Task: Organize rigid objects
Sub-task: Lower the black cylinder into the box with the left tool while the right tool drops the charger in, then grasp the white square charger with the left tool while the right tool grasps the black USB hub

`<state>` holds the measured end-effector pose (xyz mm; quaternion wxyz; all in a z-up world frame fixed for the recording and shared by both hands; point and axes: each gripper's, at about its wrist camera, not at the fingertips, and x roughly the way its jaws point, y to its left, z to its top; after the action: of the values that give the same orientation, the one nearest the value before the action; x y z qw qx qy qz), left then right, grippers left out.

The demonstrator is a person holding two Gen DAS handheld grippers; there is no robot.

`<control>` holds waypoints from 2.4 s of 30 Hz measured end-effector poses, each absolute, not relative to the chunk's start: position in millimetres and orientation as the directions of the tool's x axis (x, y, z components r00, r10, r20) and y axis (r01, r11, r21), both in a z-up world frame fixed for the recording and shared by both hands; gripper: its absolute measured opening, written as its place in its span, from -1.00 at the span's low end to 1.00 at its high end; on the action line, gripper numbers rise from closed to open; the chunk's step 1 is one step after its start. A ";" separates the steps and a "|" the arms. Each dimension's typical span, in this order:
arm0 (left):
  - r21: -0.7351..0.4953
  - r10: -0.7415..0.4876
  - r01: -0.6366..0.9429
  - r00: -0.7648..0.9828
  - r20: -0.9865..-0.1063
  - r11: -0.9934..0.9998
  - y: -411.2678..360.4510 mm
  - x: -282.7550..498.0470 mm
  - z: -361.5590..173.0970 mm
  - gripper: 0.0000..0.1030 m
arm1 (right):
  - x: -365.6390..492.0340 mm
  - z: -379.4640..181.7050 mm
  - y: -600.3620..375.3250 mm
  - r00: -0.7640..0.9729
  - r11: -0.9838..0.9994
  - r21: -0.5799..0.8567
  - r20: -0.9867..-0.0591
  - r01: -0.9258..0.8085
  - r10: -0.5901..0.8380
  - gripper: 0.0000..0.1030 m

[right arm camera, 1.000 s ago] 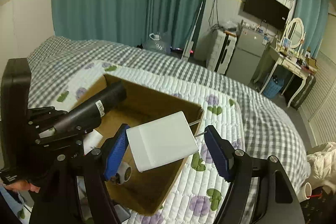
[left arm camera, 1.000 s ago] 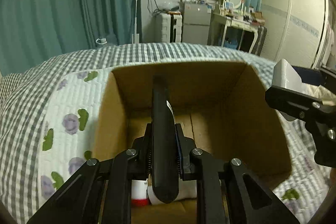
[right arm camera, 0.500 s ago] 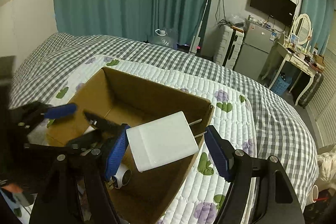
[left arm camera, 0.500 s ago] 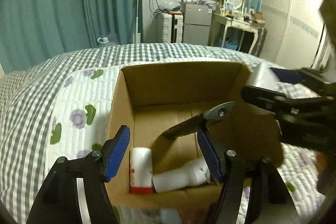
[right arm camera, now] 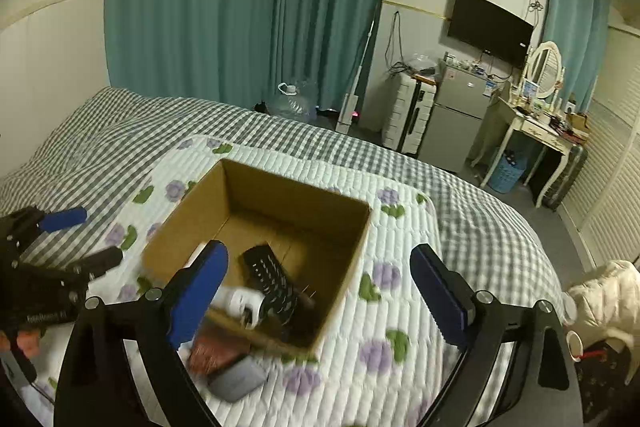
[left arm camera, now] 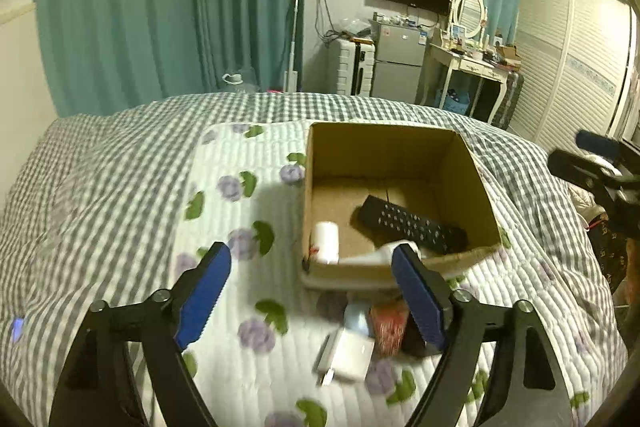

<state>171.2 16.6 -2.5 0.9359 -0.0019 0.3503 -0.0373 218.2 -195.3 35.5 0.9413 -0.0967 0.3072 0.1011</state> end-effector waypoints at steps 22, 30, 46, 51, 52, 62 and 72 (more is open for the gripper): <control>-0.063 -0.060 0.019 0.661 -0.748 0.998 18.1 147.1 -102.2 0.72 | 186.7 -128.5 -161.5 0.564 0.957 -0.092 -0.822 -0.275 0.083 0.85; -0.079 -0.043 -0.033 0.594 -0.803 0.996 22.3 165.2 -137.8 0.72 | 224.4 -180.5 -137.5 0.451 0.929 -0.035 -0.880 -0.369 0.146 0.66; 0.103 0.031 0.111 0.517 -0.855 0.988 -44.3 180.0 -167.9 0.72 | 213.9 -156.0 -185.3 0.461 0.924 0.073 -0.850 -0.376 0.255 -0.04; 0.102 0.002 0.168 0.510 -0.860 0.980 -52.1 188.2 -176.2 0.37 | 205.9 -152.7 -188.0 0.462 0.919 0.086 -0.844 -0.384 0.273 -0.05; 0.099 0.000 0.169 0.505 -0.863 0.981 -51.7 189.5 -177.3 0.26 | 205.4 -153.8 -187.6 0.462 0.919 0.087 -0.844 -0.384 0.273 -0.05; 0.042 -0.026 0.108 0.562 -0.827 0.993 -35.1 170.8 -154.6 0.07 | 218.4 -164.9 -182.3 0.470 0.945 0.088 -0.850 -0.315 0.236 0.21; -0.042 -0.052 0.030 0.619 -0.783 0.999 -14.7 154.0 -124.8 0.06 | 221.9 -183.7 -171.2 0.465 0.981 0.062 -0.874 -0.183 0.142 0.52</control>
<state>154.0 -14.7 -124.8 0.8998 -0.0124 0.4356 -0.0227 221.9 -171.2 -183.7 0.8557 -0.0203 0.5083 0.0950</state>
